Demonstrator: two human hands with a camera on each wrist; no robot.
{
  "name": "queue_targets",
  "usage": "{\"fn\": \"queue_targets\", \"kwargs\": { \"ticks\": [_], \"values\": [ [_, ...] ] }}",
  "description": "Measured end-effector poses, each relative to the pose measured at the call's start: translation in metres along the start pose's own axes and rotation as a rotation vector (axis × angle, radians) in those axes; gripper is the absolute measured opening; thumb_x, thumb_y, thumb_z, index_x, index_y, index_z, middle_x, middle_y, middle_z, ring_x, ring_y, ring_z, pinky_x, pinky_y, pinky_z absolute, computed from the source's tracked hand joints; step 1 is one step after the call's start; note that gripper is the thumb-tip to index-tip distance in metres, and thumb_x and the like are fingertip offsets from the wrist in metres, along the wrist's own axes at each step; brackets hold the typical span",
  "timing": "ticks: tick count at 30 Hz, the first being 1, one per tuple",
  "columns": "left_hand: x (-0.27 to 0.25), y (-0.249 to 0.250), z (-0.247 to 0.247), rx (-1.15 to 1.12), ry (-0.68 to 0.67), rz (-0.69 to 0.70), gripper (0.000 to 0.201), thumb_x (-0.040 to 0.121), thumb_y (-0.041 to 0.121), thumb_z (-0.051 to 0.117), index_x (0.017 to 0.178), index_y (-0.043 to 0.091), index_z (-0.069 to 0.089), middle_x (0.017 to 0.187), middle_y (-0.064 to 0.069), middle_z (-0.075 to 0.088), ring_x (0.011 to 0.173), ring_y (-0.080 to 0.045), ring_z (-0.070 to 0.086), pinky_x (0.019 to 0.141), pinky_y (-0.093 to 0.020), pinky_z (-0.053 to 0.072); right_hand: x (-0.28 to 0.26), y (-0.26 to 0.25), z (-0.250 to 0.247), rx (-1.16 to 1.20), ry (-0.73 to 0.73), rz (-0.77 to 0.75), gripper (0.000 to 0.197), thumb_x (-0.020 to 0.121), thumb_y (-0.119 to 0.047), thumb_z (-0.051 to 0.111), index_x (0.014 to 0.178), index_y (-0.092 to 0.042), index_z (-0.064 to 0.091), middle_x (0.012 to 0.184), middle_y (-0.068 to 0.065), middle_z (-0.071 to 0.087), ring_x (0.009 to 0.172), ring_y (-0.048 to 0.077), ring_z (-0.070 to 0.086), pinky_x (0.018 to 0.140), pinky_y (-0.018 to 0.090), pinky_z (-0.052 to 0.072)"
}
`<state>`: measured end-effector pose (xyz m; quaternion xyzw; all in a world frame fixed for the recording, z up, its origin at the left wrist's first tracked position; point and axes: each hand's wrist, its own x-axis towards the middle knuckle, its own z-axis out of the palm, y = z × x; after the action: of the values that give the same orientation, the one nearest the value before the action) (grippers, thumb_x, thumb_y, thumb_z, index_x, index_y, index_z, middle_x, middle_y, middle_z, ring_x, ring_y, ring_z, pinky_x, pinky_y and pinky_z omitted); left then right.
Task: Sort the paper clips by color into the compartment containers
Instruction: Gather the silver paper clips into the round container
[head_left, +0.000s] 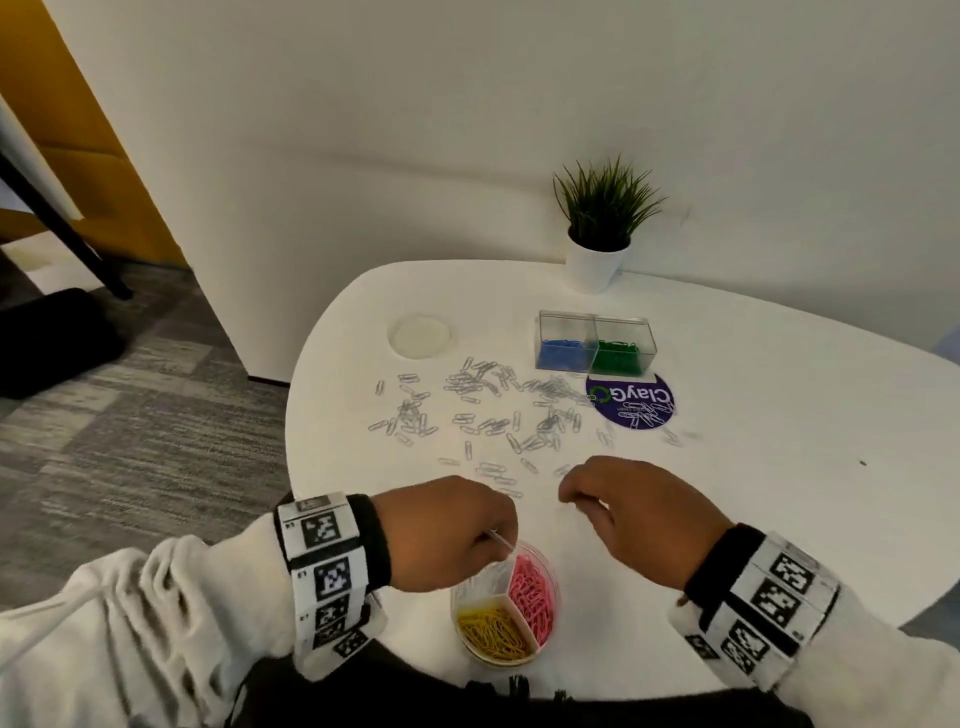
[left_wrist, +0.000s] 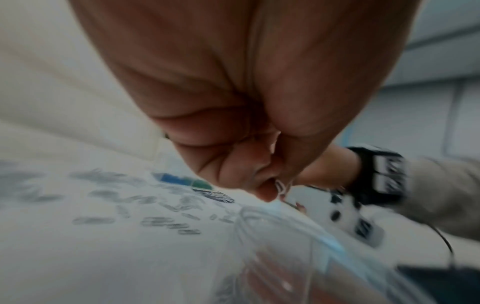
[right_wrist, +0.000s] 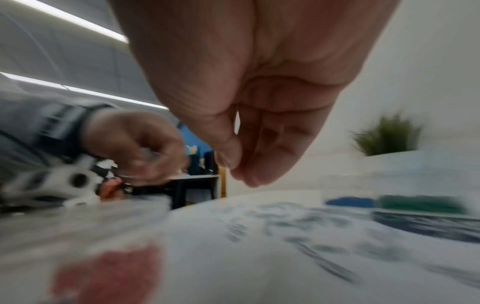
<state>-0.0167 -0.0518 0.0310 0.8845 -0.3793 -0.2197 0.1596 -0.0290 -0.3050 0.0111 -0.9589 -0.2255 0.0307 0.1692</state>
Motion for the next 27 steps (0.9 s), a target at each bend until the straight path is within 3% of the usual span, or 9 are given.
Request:
{"fn": "queue_targets", "kwargs": {
  "ticks": [3, 6, 9, 13, 17, 20, 24, 27],
  "values": [
    [0.005, 0.011, 0.013, 0.358, -0.074, 0.082, 0.021, 0.098, 0.016, 0.045, 0.115, 0.020, 0.057, 0.108, -0.001, 0.057, 0.092, -0.024, 0.057, 0.070, -0.033, 0.041, 0.001, 0.039, 0.002, -0.142, -0.095, 0.275, 0.015, 0.098, -0.024, 0.049, 0.109, -0.026, 0.059, 0.107, -0.006, 0.057, 0.094, 0.018, 0.057, 0.083, 0.031, 0.046],
    [0.006, 0.020, 0.013, 0.516, -0.105, 0.102, 0.024, 0.092, 0.006, 0.043, 0.110, 0.015, 0.057, 0.098, -0.006, 0.056, 0.084, -0.029, 0.056, 0.062, -0.035, 0.041, 0.001, 0.049, 0.008, -0.096, -0.158, 0.329, 0.012, 0.097, -0.033, 0.053, 0.107, -0.026, 0.057, 0.102, -0.008, 0.056, 0.091, 0.013, 0.056, 0.082, 0.027, 0.045],
    [0.004, 0.020, 0.015, 0.541, -0.101, 0.091, 0.014, 0.094, 0.010, 0.045, 0.098, 0.016, 0.057, 0.091, -0.004, 0.058, 0.078, -0.028, 0.058, 0.061, -0.036, 0.045, 0.001, 0.045, 0.020, -0.074, -0.210, 0.332, 0.020, 0.096, -0.039, 0.054, 0.110, -0.025, 0.057, 0.105, -0.007, 0.055, 0.093, 0.013, 0.055, 0.082, 0.026, 0.044],
    [0.003, 0.016, 0.015, 0.526, -0.081, 0.057, 0.013, 0.097, 0.020, 0.047, 0.104, 0.021, 0.057, 0.091, -0.001, 0.061, 0.075, -0.025, 0.057, 0.060, -0.033, 0.043, 0.009, 0.044, 0.030, -0.134, -0.171, 0.364, 0.023, 0.099, -0.037, 0.049, 0.113, -0.019, 0.054, 0.111, -0.001, 0.053, 0.099, 0.020, 0.057, 0.080, 0.029, 0.044],
    [0.002, -0.001, 0.004, 0.369, 0.138, 0.186, 0.024, 0.095, 0.031, 0.045, 0.106, 0.033, 0.066, 0.096, 0.011, 0.070, 0.081, -0.014, 0.066, 0.067, -0.033, 0.054, 0.017, 0.045, 0.034, -0.174, -0.148, 0.411, 0.019, 0.100, -0.032, 0.043, 0.108, -0.018, 0.053, 0.109, 0.001, 0.054, 0.087, 0.021, 0.056, 0.072, 0.029, 0.041],
    [0.014, -0.027, -0.010, 0.257, 0.273, 0.064, 0.030, 0.096, 0.037, 0.043, 0.111, 0.034, 0.069, 0.107, 0.014, 0.071, 0.094, -0.012, 0.067, 0.080, -0.028, 0.052, 0.022, 0.045, 0.033, -0.198, -0.122, 0.418, 0.013, 0.098, -0.028, 0.042, 0.104, -0.019, 0.050, 0.101, 0.001, 0.049, 0.074, 0.020, 0.046, 0.064, 0.030, 0.039],
    [0.046, -0.059, -0.011, 0.331, 0.152, -0.206, 0.036, 0.101, 0.038, 0.044, 0.135, 0.036, 0.054, 0.133, 0.012, 0.055, 0.122, -0.015, 0.053, 0.101, -0.030, 0.042, 0.030, 0.041, 0.021, -0.018, -0.039, 0.417, 0.009, 0.092, -0.021, 0.048, 0.089, -0.019, 0.040, 0.080, 0.000, 0.053, 0.070, 0.021, 0.050, 0.059, 0.031, 0.035],
    [0.064, -0.071, -0.001, 0.369, 0.108, -0.314, 0.045, 0.099, 0.041, 0.047, 0.143, 0.030, 0.045, 0.137, 0.005, 0.047, 0.125, -0.022, 0.051, 0.101, -0.036, 0.044, 0.032, 0.038, 0.017, 0.145, -0.019, 0.382, 0.010, 0.091, -0.015, 0.046, 0.095, -0.022, 0.042, 0.076, -0.005, 0.054, 0.070, 0.019, 0.052, 0.059, 0.029, 0.035]
  ]
}}
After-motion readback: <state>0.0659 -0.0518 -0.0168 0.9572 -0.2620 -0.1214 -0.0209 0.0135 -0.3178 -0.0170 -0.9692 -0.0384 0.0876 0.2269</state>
